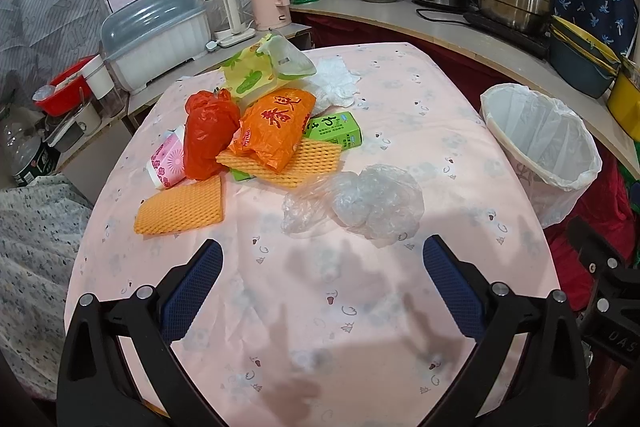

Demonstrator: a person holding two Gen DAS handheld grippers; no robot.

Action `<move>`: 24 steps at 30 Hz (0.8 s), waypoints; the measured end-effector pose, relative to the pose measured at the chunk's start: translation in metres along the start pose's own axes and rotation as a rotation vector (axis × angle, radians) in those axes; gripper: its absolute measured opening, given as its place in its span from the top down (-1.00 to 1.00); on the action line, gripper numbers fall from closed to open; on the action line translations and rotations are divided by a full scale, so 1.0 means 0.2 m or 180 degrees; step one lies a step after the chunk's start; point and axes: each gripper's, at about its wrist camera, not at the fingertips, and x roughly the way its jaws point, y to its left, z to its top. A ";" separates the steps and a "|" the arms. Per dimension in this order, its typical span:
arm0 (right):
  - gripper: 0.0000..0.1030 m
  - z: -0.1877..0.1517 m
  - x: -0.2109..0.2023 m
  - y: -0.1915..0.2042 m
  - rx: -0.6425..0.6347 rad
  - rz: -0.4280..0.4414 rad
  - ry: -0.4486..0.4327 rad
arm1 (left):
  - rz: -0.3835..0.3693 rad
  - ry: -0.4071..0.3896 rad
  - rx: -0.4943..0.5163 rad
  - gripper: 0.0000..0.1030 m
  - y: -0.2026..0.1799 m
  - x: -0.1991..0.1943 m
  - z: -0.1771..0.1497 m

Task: Collect trash

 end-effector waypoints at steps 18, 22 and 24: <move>-0.86 0.02 -0.01 0.01 -0.0010 -0.0019 0.0000 | -0.0011 0.0000 -0.0017 -0.86 0.03 -0.01 -0.01; -0.86 0.02 -0.01 0.00 -0.0016 -0.0020 -0.0005 | -0.0012 -0.0003 -0.0021 -0.86 0.03 -0.01 -0.01; -0.86 0.02 -0.01 0.00 -0.0017 -0.0018 -0.0003 | -0.0014 -0.0005 -0.0021 -0.86 0.03 -0.01 -0.01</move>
